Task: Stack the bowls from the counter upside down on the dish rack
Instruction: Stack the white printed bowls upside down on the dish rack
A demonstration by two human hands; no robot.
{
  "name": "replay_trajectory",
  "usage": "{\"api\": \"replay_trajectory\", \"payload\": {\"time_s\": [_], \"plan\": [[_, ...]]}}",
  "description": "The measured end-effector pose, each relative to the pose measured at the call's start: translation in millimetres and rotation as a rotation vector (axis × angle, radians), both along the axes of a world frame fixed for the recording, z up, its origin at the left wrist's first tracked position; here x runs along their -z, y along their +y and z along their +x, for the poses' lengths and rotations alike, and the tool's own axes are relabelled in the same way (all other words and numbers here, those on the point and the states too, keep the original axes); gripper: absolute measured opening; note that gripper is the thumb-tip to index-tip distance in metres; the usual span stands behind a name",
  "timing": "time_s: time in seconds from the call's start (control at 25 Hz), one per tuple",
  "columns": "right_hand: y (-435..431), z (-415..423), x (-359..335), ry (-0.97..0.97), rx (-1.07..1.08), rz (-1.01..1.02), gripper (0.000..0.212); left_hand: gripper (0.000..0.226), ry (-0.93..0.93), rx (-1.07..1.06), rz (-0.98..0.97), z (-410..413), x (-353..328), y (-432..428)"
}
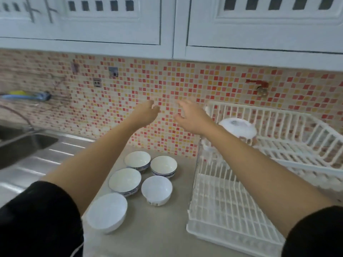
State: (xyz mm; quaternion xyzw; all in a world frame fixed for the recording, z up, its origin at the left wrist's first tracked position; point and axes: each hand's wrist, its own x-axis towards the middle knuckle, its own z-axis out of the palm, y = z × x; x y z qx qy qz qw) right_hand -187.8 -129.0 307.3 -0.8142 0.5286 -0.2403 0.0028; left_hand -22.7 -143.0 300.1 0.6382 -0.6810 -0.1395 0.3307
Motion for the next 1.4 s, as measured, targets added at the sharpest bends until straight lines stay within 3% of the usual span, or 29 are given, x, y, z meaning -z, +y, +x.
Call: {"api": "replay_trajectory", "payload": {"time_s": [0.16,0.32,0.56,0.72,0.84,1.04,1.2,1.28,1.4], "plan": [[4.1,88.2,63.8,0.027,-0.077,0.108,0.057,0.056,-0.236,-0.138,0.212,94.4,76.4,15.9],[11.9,144.7,177.1,-0.046,-0.040,0.448,0.058,0.052,-0.308,-0.175,0.478,154.7,180.2,40.9],[28.8,187.4,315.3,-0.132,0.148,0.829,0.068,0.063,-0.112,-0.273,0.673,184.5,301.1,74.8],[40.4,200.1,354.4,-0.346,0.204,0.947,0.061,0.075,0.032,-0.302,0.682,177.0,330.2,89.2],[43.4,196.1,346.0,-0.445,0.215,0.910,0.053,0.075,0.128,-0.336,0.570,175.1,321.0,94.3],[52.7,165.9,280.2,-0.727,0.071,0.708,0.041,0.053,0.329,-0.334,0.104,164.7,259.7,102.9],[46.8,135.0,179.2,-1.071,-0.008,0.598,0.020,0.020,0.798,-0.164,-0.082,133.7,177.3,85.7],[50.4,111.6,125.1,-1.144,-0.041,0.431,0.015,0.031,0.985,-0.067,-0.125,106.8,132.8,76.5],[67.7,69.3,58.0,-1.125,-0.115,0.200,0.008,0.042,1.004,0.125,-0.216,66.3,77.0,69.0]]}}
